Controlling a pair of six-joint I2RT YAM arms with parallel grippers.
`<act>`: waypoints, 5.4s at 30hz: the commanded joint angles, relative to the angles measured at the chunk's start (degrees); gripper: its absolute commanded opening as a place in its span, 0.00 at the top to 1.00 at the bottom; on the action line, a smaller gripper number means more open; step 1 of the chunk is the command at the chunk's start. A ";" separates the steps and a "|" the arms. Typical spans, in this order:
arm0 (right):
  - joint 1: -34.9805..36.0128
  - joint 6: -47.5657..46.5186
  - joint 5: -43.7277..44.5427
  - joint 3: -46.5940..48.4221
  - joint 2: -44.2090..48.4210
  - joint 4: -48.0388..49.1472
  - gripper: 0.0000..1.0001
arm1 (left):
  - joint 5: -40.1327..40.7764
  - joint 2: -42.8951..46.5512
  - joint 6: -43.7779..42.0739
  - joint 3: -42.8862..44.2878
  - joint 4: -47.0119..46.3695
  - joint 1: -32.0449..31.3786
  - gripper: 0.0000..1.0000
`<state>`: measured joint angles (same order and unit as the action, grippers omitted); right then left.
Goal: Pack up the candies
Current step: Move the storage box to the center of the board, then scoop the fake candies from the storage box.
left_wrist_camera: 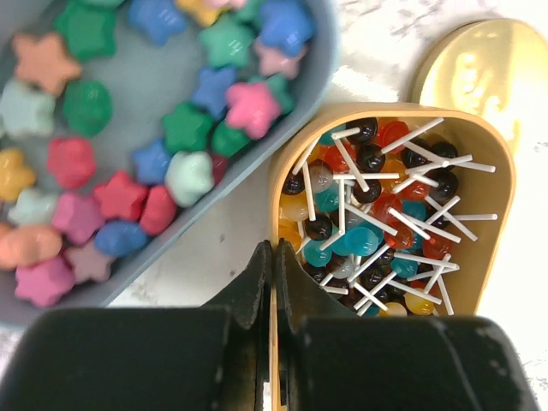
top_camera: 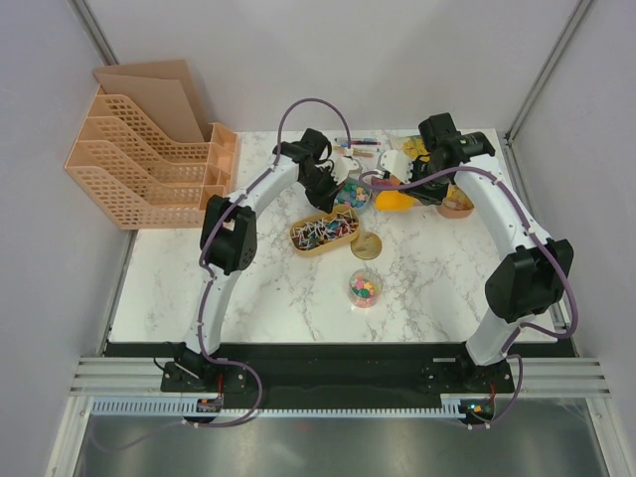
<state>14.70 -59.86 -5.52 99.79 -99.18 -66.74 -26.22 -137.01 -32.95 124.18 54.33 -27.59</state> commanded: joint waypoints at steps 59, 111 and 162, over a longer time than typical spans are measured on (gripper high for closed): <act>10.43 -7.38 1.47 17.01 -11.21 -15.08 1.00 | 6.45 32.15 3.68 -46.47 -19.77 13.00 0.98; 19.40 -13.45 24.33 13.24 -23.25 -16.76 1.00 | -6.48 20.91 15.55 -41.56 -27.17 5.53 0.98; 20.37 4.22 21.35 24.31 -34.85 -16.41 1.00 | -6.93 22.14 19.94 -43.06 -27.08 5.01 0.98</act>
<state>35.46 -57.21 18.65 122.63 -133.10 -77.80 -32.14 -116.64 -15.38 81.19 29.61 -22.28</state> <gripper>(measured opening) 0.347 0.026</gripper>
